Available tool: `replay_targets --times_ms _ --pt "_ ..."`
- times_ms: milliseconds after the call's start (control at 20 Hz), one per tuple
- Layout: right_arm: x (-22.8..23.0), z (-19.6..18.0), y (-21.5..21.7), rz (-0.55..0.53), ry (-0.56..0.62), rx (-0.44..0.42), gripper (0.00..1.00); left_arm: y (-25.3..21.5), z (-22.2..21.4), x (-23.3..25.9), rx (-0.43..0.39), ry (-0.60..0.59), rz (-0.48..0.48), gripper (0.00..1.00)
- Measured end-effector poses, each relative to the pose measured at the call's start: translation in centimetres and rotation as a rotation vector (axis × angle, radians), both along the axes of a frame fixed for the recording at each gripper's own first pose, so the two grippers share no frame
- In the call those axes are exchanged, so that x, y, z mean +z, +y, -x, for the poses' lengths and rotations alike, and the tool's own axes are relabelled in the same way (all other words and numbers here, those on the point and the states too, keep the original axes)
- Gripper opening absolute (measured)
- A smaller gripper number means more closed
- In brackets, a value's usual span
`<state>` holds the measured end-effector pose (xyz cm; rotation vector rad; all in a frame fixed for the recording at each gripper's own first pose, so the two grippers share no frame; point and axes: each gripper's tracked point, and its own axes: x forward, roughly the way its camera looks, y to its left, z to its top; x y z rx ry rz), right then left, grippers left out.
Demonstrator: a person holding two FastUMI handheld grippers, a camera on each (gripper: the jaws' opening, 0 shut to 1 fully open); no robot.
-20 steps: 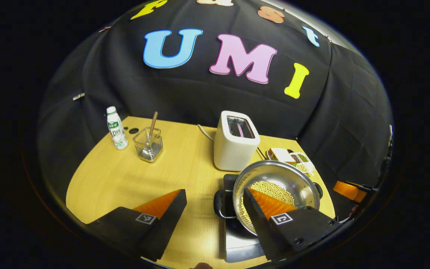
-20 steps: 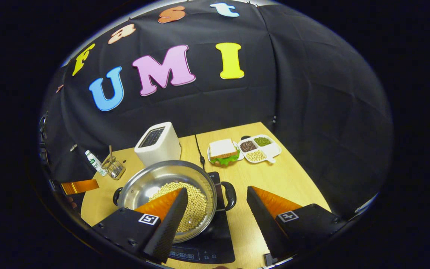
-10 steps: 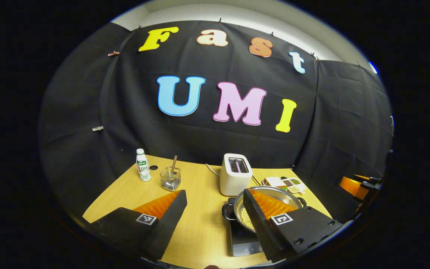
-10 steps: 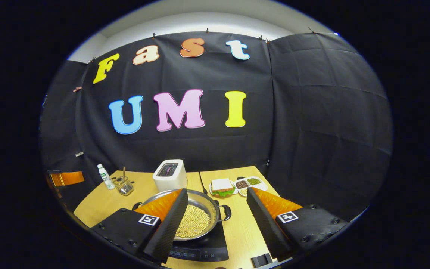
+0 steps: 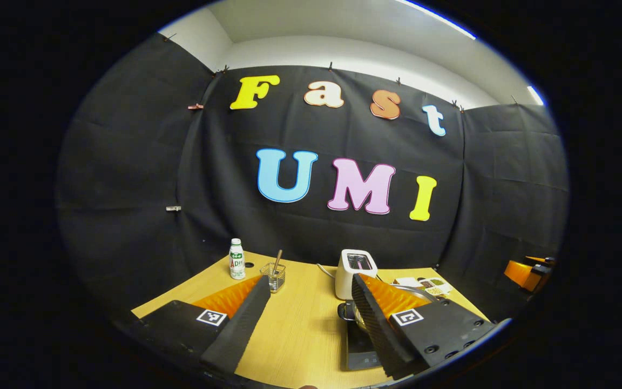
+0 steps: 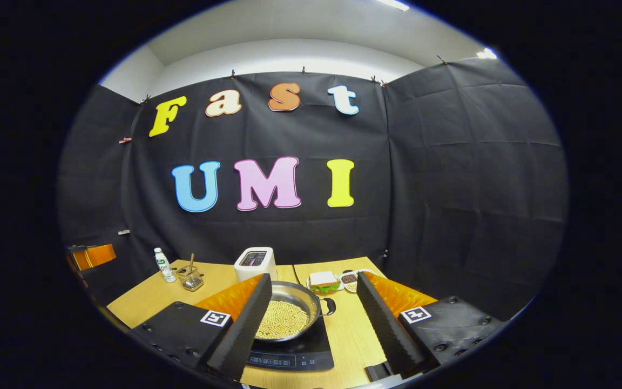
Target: First push the handle of the pot to place it horizontally, then grasp the pot with both hands and set it on the induction cooktop.
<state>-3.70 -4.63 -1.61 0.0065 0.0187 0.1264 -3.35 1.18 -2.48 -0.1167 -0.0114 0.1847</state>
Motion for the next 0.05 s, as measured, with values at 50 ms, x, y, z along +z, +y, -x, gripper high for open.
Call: replay_targets --times_ms 50 --pt "-0.31 0.32 0.05 -0.001 0.001 0.0 0.98 -0.24 0.44 -0.51 0.001 0.006 -0.002 0.95"
